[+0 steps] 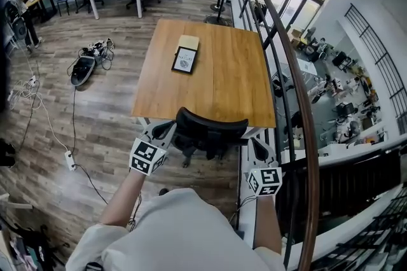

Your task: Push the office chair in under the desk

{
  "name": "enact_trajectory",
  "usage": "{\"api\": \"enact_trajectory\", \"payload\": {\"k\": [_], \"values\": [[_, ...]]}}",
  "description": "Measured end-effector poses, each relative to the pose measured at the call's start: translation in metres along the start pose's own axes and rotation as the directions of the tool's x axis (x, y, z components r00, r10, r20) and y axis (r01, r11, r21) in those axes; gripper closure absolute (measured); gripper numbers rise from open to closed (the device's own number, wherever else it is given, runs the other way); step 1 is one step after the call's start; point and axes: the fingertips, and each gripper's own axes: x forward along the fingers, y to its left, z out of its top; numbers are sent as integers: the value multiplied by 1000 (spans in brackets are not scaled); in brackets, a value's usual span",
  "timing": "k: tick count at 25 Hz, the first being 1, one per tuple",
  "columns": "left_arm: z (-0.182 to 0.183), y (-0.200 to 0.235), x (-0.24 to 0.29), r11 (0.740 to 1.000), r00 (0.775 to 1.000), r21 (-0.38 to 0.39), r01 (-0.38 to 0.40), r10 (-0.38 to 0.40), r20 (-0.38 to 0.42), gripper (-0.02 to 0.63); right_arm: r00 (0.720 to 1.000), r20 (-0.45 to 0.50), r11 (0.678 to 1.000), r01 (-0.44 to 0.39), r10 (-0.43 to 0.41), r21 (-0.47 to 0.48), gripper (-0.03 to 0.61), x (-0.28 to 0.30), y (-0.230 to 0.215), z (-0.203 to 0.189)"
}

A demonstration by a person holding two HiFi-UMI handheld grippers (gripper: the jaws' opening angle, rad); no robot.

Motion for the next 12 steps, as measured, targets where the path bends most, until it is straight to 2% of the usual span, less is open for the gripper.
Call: {"api": "enact_trajectory", "payload": {"k": [12], "values": [[5,0,1,1000,1000,0,11,-11,12,620,1000,-9,1000,21,-22,-22,577,-1,2,2]]}}
